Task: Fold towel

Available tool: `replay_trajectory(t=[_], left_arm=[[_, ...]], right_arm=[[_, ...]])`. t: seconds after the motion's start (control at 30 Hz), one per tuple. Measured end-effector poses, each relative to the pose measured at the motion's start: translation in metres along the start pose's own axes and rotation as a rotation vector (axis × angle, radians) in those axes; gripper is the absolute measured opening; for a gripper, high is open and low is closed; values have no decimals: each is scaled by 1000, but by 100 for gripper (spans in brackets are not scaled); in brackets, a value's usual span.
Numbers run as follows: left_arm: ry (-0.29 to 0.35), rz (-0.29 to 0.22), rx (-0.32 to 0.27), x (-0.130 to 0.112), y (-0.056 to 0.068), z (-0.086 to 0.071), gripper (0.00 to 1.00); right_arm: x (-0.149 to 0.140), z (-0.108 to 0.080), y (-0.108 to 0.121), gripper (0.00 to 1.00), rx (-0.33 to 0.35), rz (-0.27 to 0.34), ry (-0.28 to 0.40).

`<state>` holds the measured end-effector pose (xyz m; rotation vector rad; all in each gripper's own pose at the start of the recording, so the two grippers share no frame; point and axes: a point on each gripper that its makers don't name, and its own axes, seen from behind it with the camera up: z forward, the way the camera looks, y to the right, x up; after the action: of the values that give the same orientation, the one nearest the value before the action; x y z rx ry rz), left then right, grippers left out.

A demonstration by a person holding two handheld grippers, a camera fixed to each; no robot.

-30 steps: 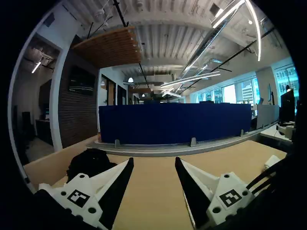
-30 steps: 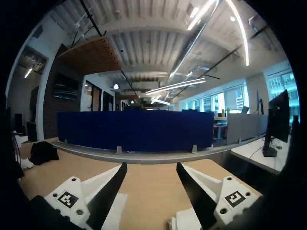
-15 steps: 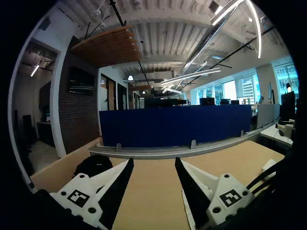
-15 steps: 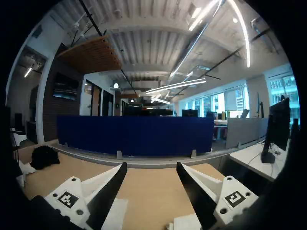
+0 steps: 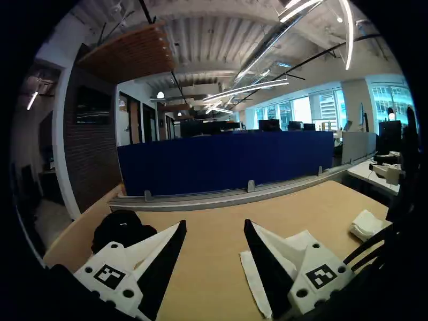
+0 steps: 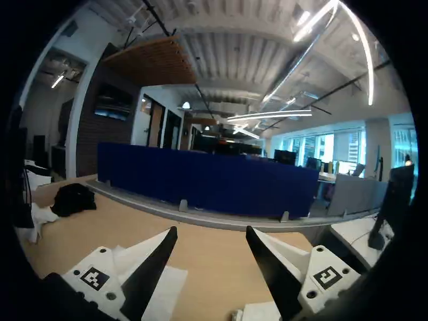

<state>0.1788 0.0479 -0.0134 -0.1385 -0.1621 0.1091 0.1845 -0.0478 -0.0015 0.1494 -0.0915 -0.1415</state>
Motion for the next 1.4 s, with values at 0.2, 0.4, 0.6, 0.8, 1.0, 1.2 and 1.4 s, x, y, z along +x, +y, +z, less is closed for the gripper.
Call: replay_trajectory(t=[0.2,0.4,0.6,0.8,1.0,1.2,1.4], left_arm=[[-37,28,-78,-6,16,5,79],[-61,53,-104,-18,22,11,79],[-95,73,-132,-39,32,15,79],[-122,80,-156,-59,41,17,79],[-164,109,-183,-86,51,18,79],[-212,127,-208,-115,60,17,79],[-257,133,-233,-143,67,16,79]], right_arm=[[1,4,-20,100,77,-60,-40],[-7,6,-27,100,113,-89,-74],[-23,8,-37,100,146,-87,-108],[-49,8,-48,100,170,-90,-160],[-81,5,-57,100,190,-105,-222],[-106,2,-64,100,210,-122,-262],[-131,-3,-66,100,223,-129,-304]])
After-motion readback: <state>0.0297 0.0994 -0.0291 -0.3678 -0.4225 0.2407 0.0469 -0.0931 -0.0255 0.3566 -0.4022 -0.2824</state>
